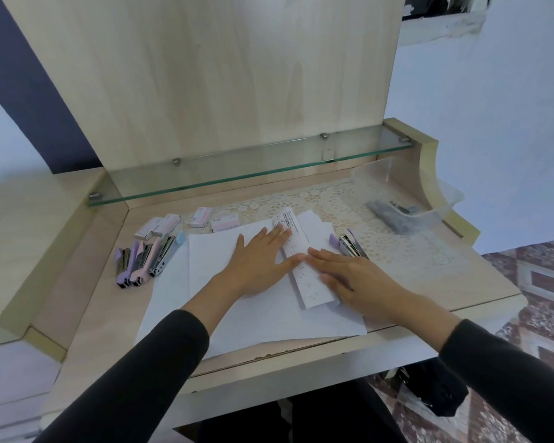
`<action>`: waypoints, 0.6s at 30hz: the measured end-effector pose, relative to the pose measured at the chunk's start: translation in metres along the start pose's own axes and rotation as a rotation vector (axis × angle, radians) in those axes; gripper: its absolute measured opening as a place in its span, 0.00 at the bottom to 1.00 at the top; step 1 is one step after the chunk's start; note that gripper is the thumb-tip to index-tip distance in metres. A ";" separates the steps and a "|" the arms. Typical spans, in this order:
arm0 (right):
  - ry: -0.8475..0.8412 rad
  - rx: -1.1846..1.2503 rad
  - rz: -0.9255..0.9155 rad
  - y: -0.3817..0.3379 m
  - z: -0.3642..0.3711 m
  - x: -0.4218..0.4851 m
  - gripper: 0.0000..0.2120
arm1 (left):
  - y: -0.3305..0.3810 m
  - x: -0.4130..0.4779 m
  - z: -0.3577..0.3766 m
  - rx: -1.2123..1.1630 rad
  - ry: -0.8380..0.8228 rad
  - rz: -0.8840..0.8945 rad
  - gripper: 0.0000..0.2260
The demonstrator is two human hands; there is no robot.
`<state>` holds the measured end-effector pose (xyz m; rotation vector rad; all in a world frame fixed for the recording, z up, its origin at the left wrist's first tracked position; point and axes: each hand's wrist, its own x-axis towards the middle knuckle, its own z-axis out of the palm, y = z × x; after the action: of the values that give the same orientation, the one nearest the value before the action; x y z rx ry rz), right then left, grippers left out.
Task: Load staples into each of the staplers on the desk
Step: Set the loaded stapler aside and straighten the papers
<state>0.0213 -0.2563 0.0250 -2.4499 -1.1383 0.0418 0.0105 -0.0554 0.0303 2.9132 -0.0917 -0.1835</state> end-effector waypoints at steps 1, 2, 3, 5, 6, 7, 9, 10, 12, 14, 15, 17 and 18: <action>-0.011 -0.013 -0.005 0.001 0.001 0.000 0.20 | 0.000 0.001 0.001 0.013 -0.001 0.000 0.30; -0.024 -0.024 -0.007 0.001 0.003 -0.001 0.20 | -0.002 0.001 0.002 0.021 0.001 0.002 0.30; -0.038 -0.038 -0.006 0.002 0.004 -0.001 0.20 | -0.003 0.002 0.004 0.025 0.001 0.005 0.31; -0.069 -0.084 -0.015 0.005 0.008 0.000 0.24 | -0.004 0.002 0.007 0.030 0.000 0.008 0.31; -0.082 -0.112 -0.024 0.006 0.010 0.000 0.28 | -0.005 0.001 0.009 0.033 0.003 0.009 0.31; -0.096 -0.144 -0.029 0.008 0.011 0.000 0.33 | -0.005 0.001 0.010 0.037 0.010 0.010 0.31; -0.120 -0.190 -0.035 0.009 0.012 0.000 0.38 | -0.006 0.002 0.013 0.044 0.027 0.013 0.31; -0.129 -0.205 -0.036 0.009 0.012 0.001 0.40 | -0.006 0.002 0.014 0.044 0.032 0.014 0.31; -0.152 -0.224 -0.030 0.007 0.010 0.000 0.42 | -0.007 0.002 0.015 0.040 0.036 0.014 0.30; -0.157 -0.220 -0.033 0.008 0.010 0.000 0.41 | -0.007 0.001 0.017 0.033 0.059 0.013 0.31; -0.160 -0.212 -0.033 0.008 0.010 0.000 0.41 | -0.007 0.001 0.019 0.025 0.086 0.012 0.31; -0.161 -0.191 -0.029 0.009 0.010 -0.001 0.41 | -0.008 0.000 0.021 0.005 0.154 0.014 0.31; -0.151 -0.172 -0.030 0.009 0.010 -0.001 0.39 | -0.008 0.000 0.022 -0.006 0.177 0.017 0.30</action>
<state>0.0252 -0.2586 0.0116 -2.6169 -1.2917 0.1262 0.0079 -0.0520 0.0074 2.9064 -0.0859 0.0773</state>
